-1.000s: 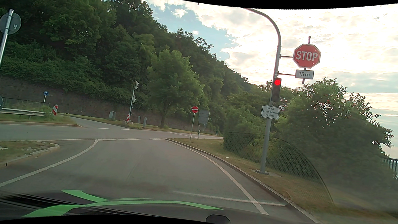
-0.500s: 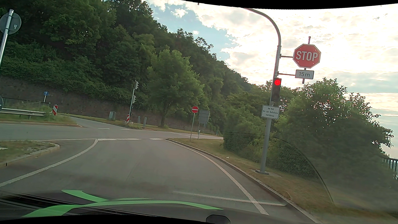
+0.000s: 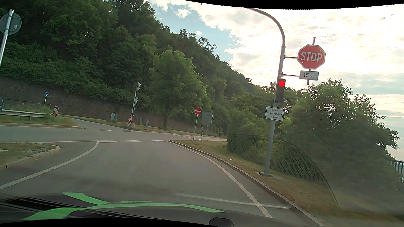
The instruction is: Follow the waypoints while adhering to traffic rules and regulations
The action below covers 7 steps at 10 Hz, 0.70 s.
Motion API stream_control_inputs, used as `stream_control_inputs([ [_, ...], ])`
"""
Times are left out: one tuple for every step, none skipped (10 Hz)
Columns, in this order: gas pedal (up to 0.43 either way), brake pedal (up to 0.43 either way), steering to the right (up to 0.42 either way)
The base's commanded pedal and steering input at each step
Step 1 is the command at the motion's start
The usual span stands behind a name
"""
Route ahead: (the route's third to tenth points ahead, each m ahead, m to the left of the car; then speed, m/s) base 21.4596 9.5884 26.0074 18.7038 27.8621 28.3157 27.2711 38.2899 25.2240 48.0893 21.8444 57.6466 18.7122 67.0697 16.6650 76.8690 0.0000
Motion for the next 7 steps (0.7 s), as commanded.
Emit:
stream_control_inputs([
  [0.000,0.238,-0.096],
  [0.000,0.238,-0.097],
  [0.000,0.238,-0.096],
  [0.000,0.238,-0.097],
  [0.000,0.238,-0.096],
  [0.000,0.238,-0.097],
  [0.000,0.238,-0.097],
])
